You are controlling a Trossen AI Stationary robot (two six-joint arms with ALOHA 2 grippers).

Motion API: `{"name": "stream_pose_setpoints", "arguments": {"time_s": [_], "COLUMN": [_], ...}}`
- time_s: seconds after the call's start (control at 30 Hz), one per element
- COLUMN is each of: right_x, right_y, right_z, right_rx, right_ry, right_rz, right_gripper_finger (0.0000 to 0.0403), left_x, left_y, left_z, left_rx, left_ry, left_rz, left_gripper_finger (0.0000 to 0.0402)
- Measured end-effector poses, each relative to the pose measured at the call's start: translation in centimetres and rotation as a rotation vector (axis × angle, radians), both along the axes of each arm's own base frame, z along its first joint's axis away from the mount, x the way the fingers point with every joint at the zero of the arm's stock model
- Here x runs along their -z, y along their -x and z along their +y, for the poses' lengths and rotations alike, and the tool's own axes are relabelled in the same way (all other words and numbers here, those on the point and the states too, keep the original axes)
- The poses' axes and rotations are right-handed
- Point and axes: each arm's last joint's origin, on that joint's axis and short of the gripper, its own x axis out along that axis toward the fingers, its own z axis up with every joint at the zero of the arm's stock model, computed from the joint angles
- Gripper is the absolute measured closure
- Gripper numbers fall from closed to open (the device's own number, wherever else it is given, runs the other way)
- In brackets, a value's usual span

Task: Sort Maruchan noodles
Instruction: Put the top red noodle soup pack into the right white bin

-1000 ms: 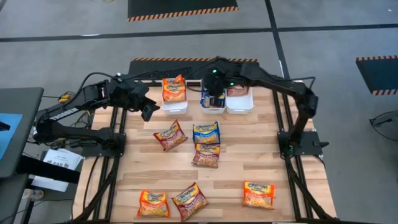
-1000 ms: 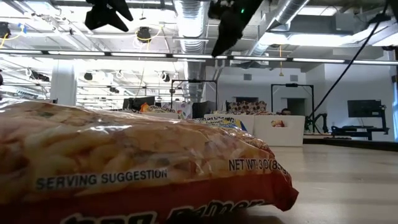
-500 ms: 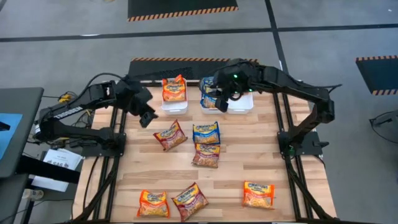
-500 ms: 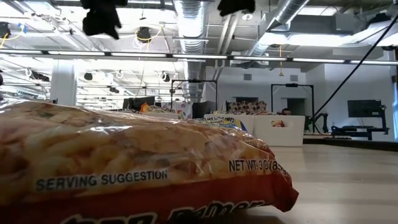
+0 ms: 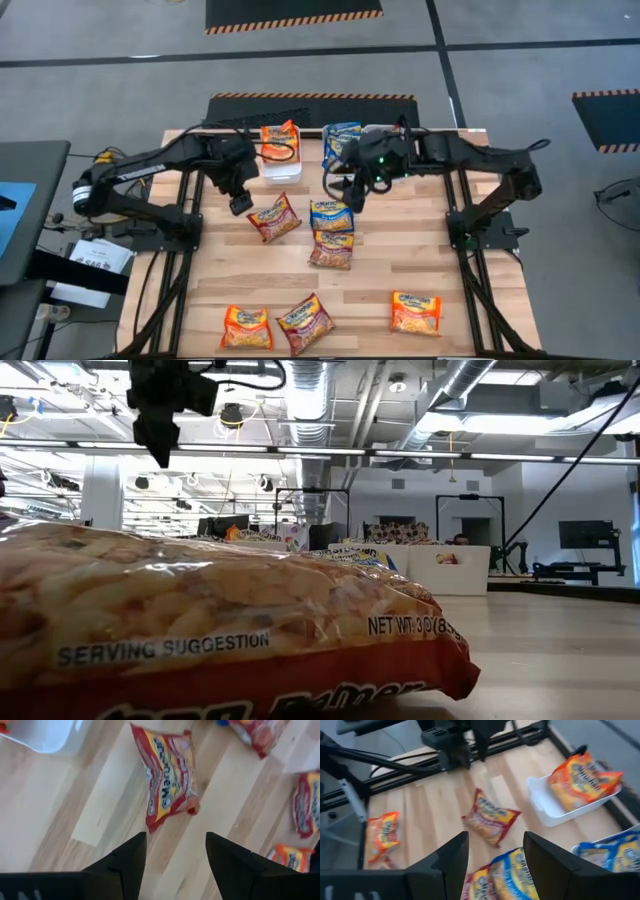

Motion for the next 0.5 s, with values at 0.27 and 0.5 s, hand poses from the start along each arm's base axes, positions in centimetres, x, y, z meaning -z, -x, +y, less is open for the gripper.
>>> {"name": "stream_pose_setpoints", "arguments": {"time_s": [0.27,0.5], "right_x": [0.1,0.2], "right_y": [0.0,-0.1], "right_z": [2.2,3.6], "right_rx": [-0.004,-0.035], "right_ry": [-0.086,-0.102], "right_rz": [-0.003,-0.001], "right_gripper_finger": [0.0187,0.0187], "left_x": [1.4,5.6], "left_y": [0.0,2.8], "left_z": [0.3,1.5], "left_rx": [0.079,0.032], "left_ry": [0.038,0.108], "left_rz": [0.041,0.024], "left_gripper_finger": [0.0223,0.0226]}}
